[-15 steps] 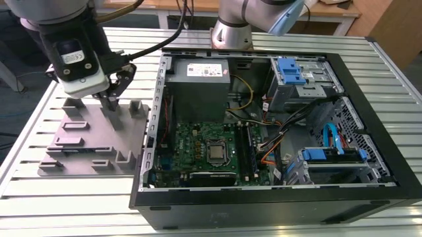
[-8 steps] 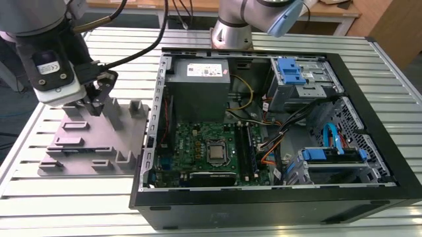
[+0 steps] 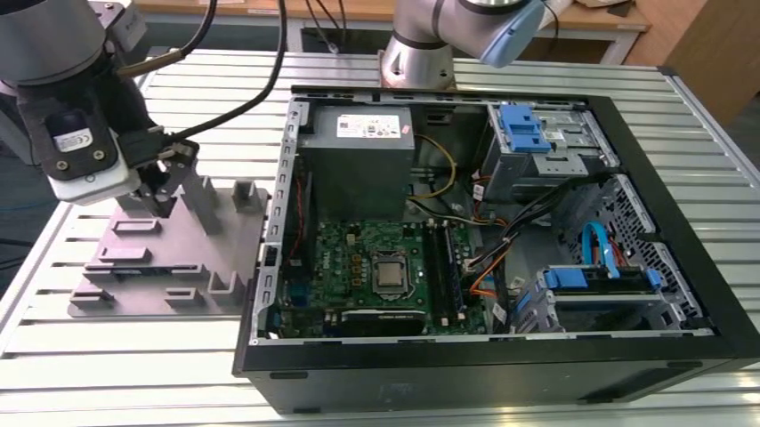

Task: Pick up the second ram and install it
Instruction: 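Reach for the second ram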

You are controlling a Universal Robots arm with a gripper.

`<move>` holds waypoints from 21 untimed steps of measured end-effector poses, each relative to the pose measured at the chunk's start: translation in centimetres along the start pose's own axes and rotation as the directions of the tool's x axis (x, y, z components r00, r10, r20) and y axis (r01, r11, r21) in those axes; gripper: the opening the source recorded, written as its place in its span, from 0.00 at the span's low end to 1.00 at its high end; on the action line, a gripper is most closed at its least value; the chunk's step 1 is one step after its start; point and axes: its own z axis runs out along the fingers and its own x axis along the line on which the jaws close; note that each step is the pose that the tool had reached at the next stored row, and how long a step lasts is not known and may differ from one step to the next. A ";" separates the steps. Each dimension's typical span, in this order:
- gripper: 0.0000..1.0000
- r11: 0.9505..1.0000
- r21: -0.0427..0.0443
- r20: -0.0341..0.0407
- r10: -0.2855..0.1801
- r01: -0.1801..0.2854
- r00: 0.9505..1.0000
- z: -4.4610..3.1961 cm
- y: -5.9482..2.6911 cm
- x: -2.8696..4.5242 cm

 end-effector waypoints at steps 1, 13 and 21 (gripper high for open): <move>0.07 1.000 0.000 0.000 0.000 0.000 1.000 0.18 -0.02 0.14; 0.07 1.000 0.000 0.000 0.000 0.000 1.000 2.34 -0.17 0.91; 0.07 1.000 0.000 0.000 0.000 0.000 1.000 3.79 -0.24 1.02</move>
